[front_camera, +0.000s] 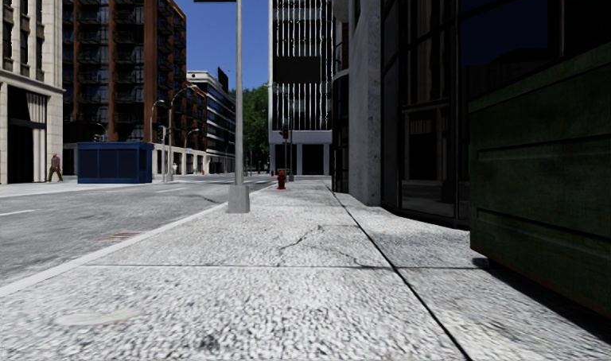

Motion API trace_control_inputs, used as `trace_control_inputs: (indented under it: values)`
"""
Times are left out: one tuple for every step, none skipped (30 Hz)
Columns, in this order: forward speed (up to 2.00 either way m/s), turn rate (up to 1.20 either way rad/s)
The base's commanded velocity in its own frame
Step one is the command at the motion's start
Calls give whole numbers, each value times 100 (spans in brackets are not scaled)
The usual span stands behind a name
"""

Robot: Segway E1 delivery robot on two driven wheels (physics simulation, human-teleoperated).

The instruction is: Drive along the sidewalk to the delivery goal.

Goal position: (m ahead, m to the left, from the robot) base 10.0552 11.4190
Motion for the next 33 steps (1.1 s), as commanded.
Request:
trace_control_inputs:
  values:
    - [200,0]
    - [200,0]
    - [200,0]
    - [200,0]
    - [200,0]
    - [200,0]
    - [200,0]
    - [200,0]
    - [200,0]
    - [200,0]
    - [200,0]
    - [200,0]
    - [200,0]
    - [200,0]
    - [200,0]
    - [200,0]
    - [200,0]
    - [200,0]
    - [200,0]
    - [200,0]
    - [200,0]
    - [200,0]
    - [200,0]
    - [200,0]
    - [200,0]
    - [200,0]
    - [200,0]
    - [200,0]
    - [200,0]
    - [200,0]
    - [200,0]
    - [200,0]
    - [200,0]
